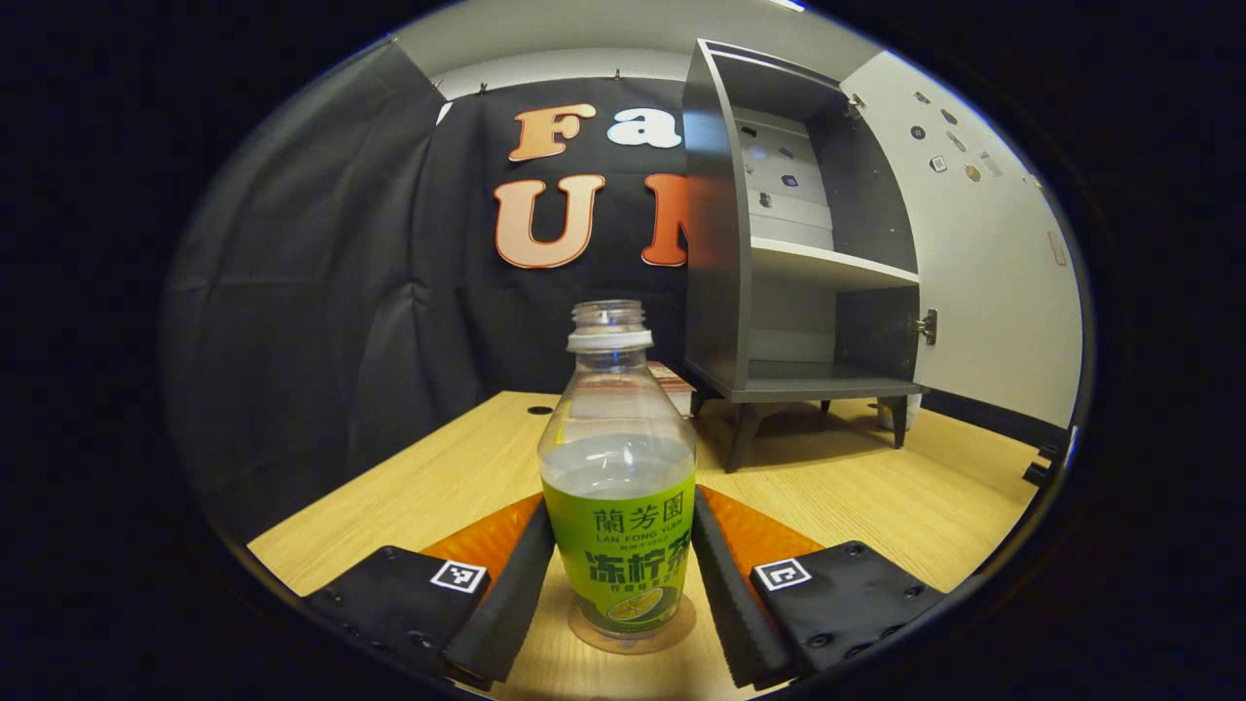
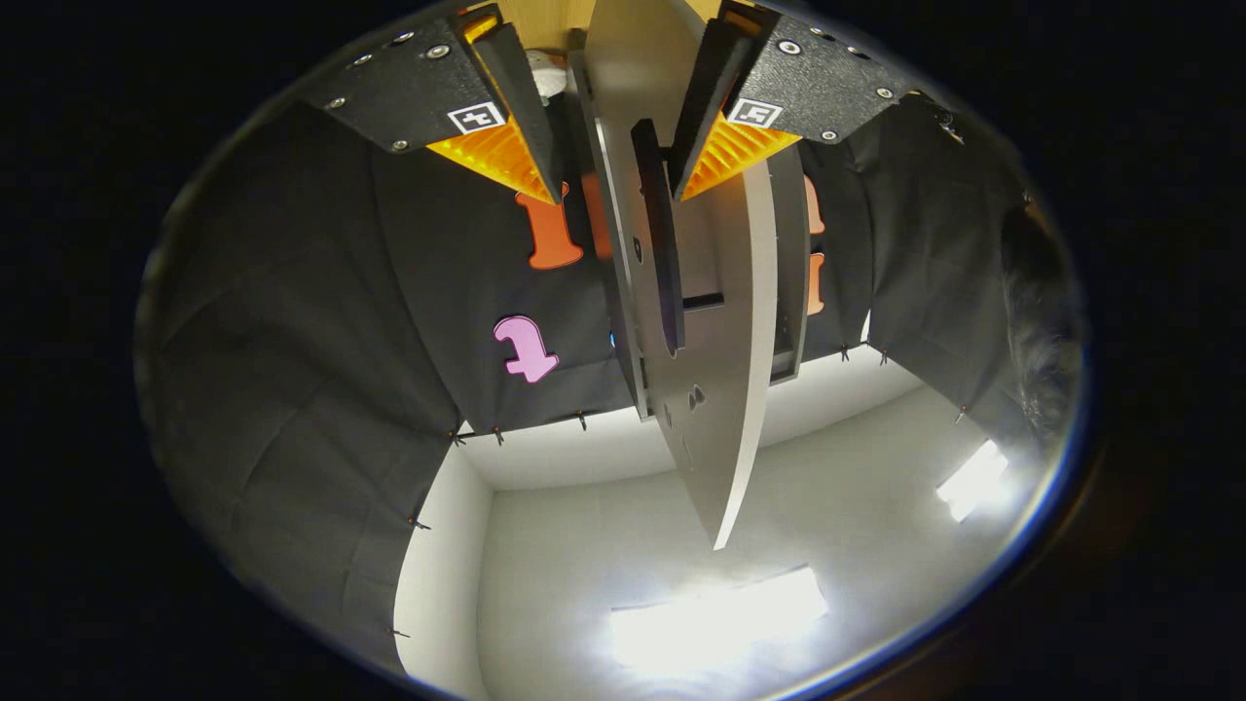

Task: Open the cabinet door with the right hand, grasp the bottle in the cabinet with the left hand and place it on the coaster, then close the cabinet door with the right hand.

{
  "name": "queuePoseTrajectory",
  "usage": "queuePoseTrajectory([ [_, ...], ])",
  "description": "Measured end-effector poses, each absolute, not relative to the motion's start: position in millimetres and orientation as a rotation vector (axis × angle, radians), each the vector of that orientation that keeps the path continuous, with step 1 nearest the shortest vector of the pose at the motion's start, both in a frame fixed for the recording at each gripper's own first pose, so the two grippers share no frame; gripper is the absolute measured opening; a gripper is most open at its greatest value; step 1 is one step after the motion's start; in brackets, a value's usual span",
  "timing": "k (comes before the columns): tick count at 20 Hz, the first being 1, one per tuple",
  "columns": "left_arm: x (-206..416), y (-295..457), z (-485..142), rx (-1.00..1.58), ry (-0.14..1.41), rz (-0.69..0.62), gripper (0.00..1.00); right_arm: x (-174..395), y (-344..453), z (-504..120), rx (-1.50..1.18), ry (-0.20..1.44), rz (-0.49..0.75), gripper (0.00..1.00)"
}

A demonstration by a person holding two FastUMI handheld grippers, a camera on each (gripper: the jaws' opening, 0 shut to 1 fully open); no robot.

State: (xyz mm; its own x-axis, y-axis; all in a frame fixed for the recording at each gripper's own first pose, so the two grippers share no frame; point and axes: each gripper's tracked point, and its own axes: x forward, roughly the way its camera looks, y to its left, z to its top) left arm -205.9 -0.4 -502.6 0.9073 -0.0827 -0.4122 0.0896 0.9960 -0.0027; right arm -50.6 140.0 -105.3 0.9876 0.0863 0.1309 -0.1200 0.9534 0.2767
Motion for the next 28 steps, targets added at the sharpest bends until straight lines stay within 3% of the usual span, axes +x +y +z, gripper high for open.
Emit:
queuePoseTrajectory([
  [5, -205.3, -13.2, -473.5, 0.040, 0.392, -0.121, 0.84, -46.7, 139.7, -105.7, 0.296, -0.116, 0.111, 0.68],
  [10, -203.6, -17.4, -430.5, 0.128, 0.334, -0.115, 0.92, -45.4, 138.5, -103.8, 0.316, -0.115, 0.131, 0.68],
  [21, -168.6, -16.0, -325.6, 0.054, 0.187, -0.102, 0.92, -58.5, 128.9, -83.1, 0.279, -0.122, 0.154, 0.68],
  [25, -150.7, -28.9, -308.8, 0.036, 0.178, -0.113, 0.92, -64.1, 104.0, -76.0, 0.286, -0.126, 0.110, 0.68],
  [28, -139.1, -41.2, -293.9, 0.054, 0.167, -0.137, 0.92, -63.3, 109.0, -85.0, 0.306, -0.043, 0.146, 0.68],
])
